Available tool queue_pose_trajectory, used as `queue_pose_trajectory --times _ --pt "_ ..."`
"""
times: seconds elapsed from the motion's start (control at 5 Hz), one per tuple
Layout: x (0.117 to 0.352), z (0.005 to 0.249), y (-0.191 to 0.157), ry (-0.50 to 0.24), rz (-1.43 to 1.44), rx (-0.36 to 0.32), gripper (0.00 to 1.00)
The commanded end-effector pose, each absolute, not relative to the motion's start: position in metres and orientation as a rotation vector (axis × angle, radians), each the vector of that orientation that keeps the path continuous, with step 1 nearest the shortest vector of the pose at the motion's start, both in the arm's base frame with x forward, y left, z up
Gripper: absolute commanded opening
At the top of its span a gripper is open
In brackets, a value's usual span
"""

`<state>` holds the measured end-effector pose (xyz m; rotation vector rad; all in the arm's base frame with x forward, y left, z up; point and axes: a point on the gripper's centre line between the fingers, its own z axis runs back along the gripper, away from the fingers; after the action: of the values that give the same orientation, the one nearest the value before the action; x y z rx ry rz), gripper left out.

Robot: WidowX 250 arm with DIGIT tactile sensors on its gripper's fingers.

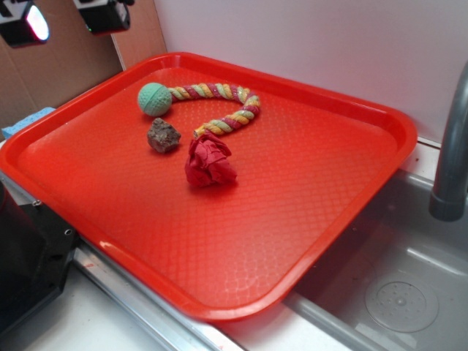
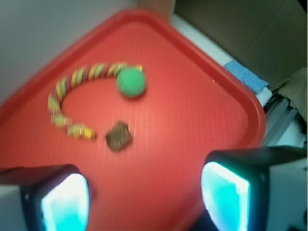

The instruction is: Grab the green ball.

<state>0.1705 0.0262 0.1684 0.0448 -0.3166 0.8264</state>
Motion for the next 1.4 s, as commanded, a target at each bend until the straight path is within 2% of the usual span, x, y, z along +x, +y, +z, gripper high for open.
queue_pose_trajectory --times 0.0,0.4,0.6,0.8,1.0,1.2 --pt "0.199 0.140 0.062 -0.405 1.014 0.098 1.00" --pt "0.236 0.094 0.084 -0.410 1.110 0.183 1.00" --pt "0.251 0.070 0.092 -0.379 1.087 0.147 1.00" --pt "0.263 0.049 0.096 -0.413 1.088 0.156 1.00" --pt "0.267 0.039 0.097 -0.419 1.085 0.180 1.00" --pt "0.264 0.034 0.098 -0.418 1.095 0.187 0.00"
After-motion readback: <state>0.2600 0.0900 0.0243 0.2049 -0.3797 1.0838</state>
